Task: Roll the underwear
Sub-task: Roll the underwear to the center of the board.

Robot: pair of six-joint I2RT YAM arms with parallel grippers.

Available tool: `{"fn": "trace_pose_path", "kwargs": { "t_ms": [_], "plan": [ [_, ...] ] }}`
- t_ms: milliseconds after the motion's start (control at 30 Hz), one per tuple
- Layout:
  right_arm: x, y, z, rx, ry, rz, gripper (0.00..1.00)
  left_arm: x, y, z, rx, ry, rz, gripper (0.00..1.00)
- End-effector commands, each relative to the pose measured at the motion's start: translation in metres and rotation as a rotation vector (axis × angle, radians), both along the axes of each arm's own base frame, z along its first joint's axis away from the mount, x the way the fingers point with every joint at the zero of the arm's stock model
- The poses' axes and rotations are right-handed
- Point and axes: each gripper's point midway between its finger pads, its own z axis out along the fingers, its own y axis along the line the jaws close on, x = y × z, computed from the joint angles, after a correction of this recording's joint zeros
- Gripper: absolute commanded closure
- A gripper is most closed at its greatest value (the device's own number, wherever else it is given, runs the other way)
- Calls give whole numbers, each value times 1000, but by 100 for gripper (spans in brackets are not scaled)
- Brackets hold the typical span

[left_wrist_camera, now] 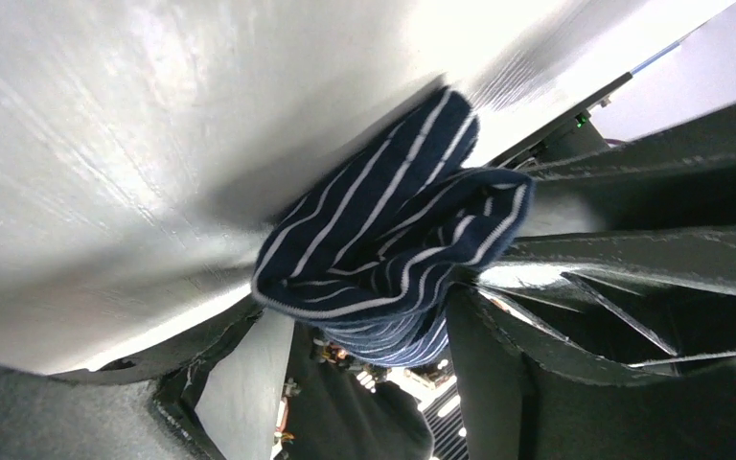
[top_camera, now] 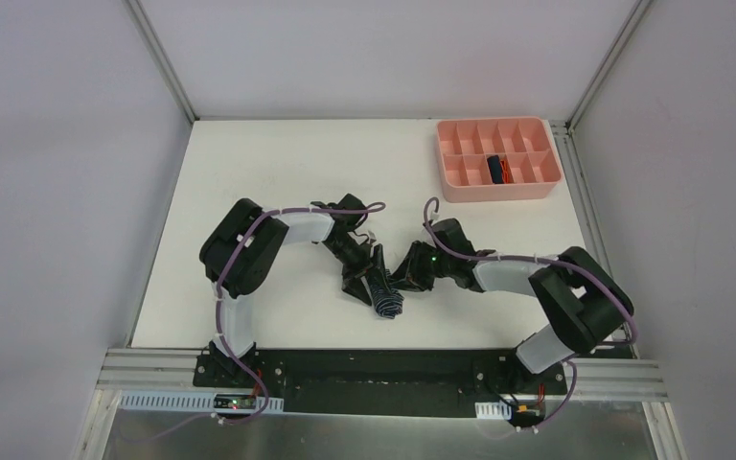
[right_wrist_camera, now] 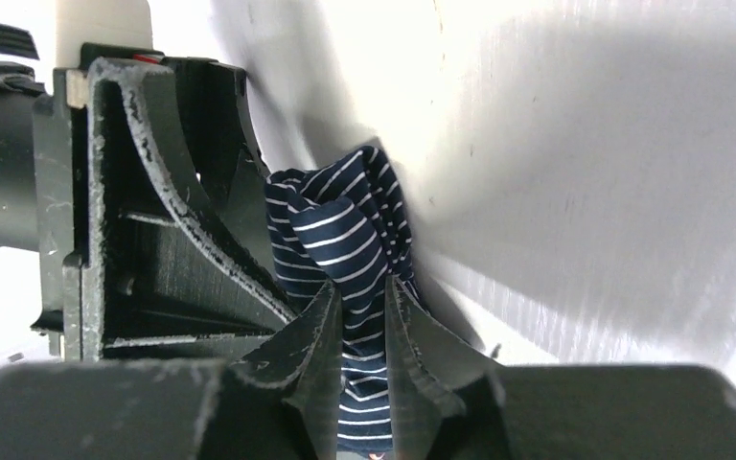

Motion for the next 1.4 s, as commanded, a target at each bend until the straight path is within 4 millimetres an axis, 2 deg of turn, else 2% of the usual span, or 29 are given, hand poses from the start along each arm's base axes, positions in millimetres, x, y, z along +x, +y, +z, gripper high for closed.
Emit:
{"fn": "trace_pose_path", "kwargs": {
  "t_ms": [0, 200, 400, 600, 700, 800, 867, 967, 1167, 1200, 1233, 1267, 1367],
  "plan": [
    [-7, -18, 3, -145, -39, 32, 100, -8, 5, 0, 54, 21, 21, 39],
    [-6, -30, 8, -219, -72, 43, 100, -5, 4, 15, 29, -17, 29, 38],
    [1, -42, 23, -283, -142, 27, 100, 9, 0, 45, -30, -82, 54, 38],
    [-2, -41, 20, -276, -127, 38, 100, 8, -1, 50, -44, -64, 49, 40],
    [-1, -39, 19, -265, -122, 29, 100, 4, -2, 46, -45, -45, 36, 46],
    [-1, -37, 18, -257, -114, 26, 100, 0, -7, 38, -35, -25, 14, 60],
    [-2, -36, 17, -252, -102, 30, 100, -1, -10, 30, -21, -7, 5, 73],
    [-5, -32, 16, -232, -82, 37, 100, 2, -11, 21, 3, -4, 9, 85],
    [-7, -30, 16, -221, -61, 40, 100, 8, -14, 13, 33, 9, 14, 89],
    [-6, -31, 16, -227, -66, 36, 92, 8, -13, 13, 37, 11, 14, 89],
    [-5, -32, 16, -236, -70, 33, 73, 8, -13, 13, 40, 12, 13, 89],
    [-5, -34, 16, -244, -75, 29, 58, 7, -12, 12, 47, 11, 14, 89],
    [-3, -41, 20, -275, -100, 15, 52, 5, -9, 10, 60, 18, 12, 89]
  ]
}}
